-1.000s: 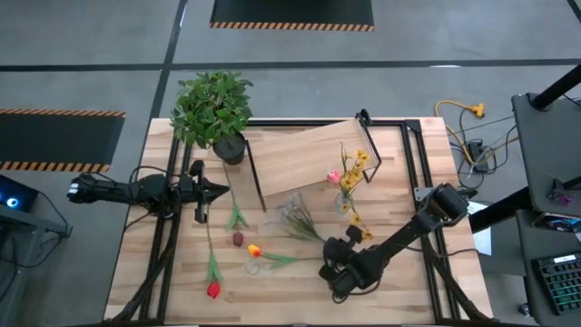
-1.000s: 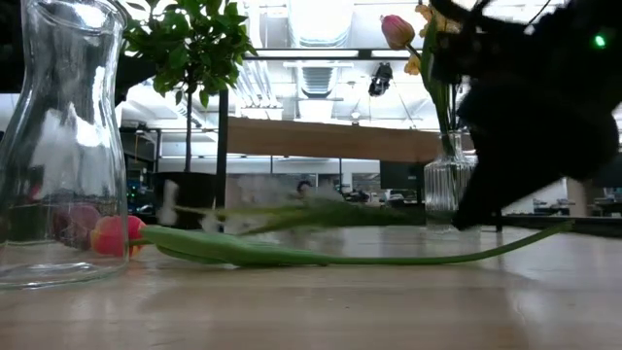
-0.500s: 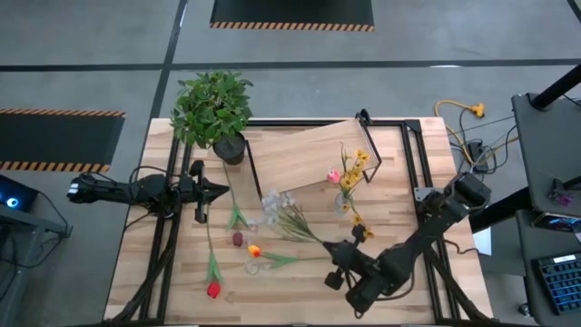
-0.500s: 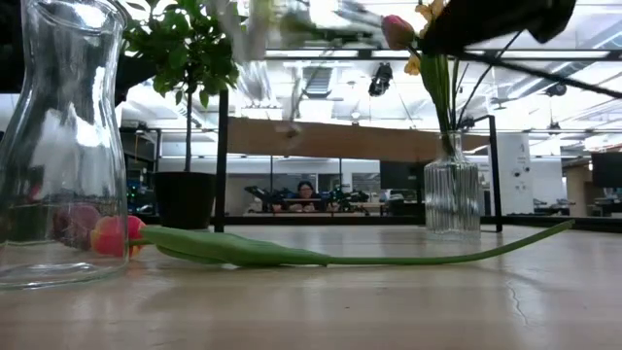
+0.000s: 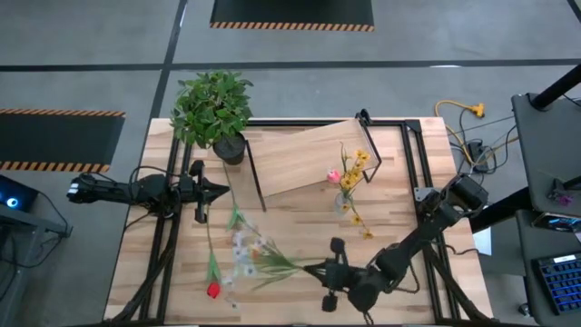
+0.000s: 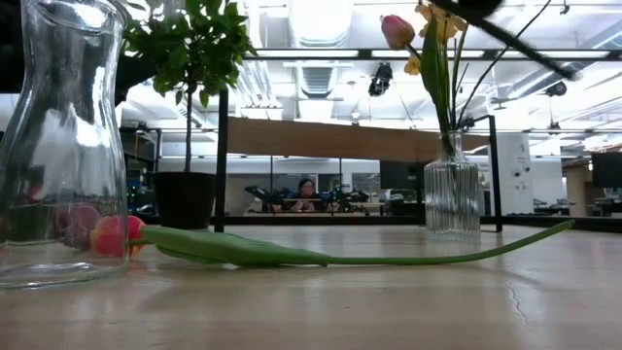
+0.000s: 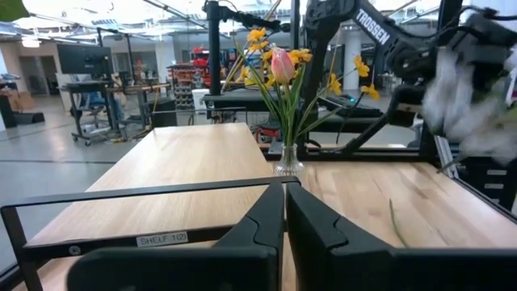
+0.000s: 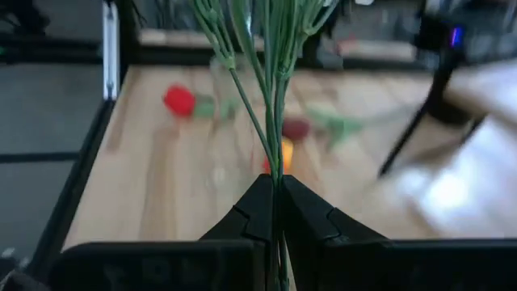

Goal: Pick and place flowers into a vace then onto a shelf
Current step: Put the white flowers into the bottom transparent vase

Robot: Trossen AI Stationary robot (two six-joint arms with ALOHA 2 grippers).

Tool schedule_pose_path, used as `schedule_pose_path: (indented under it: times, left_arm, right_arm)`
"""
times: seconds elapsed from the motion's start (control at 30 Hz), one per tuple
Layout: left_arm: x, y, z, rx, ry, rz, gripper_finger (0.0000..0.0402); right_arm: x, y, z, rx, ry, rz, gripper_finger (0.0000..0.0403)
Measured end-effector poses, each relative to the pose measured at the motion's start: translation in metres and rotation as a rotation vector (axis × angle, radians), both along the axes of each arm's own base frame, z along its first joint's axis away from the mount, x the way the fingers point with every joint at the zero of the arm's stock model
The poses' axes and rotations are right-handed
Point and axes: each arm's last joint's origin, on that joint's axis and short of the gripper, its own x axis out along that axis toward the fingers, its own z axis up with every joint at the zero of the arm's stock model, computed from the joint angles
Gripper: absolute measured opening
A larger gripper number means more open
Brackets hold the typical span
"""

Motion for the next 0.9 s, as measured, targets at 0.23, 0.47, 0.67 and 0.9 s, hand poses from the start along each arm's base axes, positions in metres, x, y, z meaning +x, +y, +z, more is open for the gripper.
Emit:
schedule_pose_path:
  times: [0.23,0.47,0.67,0.9]
  left_arm:
    - [0.000,0.000,0.000,0.000,-0.001,0.000,0.0000]
    - [0.000,0.000,0.000,0.014,0.001,0.001,0.0000]
    - [0.000,0.000,0.000,0.051,0.006,-0.001,0.0008]
    - [0.000,-0.003,0.004,0.028,-0.037,-0.112,0.0098]
  right_arm:
    - [0.014,-0.035,-0.006,-0.030,-0.231,0.194,0.0013]
    - [0.017,-0.079,-0.017,-0.035,-0.352,0.174,0.0013]
    - [0.019,-0.083,-0.015,-0.088,-0.371,0.196,0.0013]
    - [0.025,-0.099,-0.011,-0.121,-0.375,0.113,0.0013]
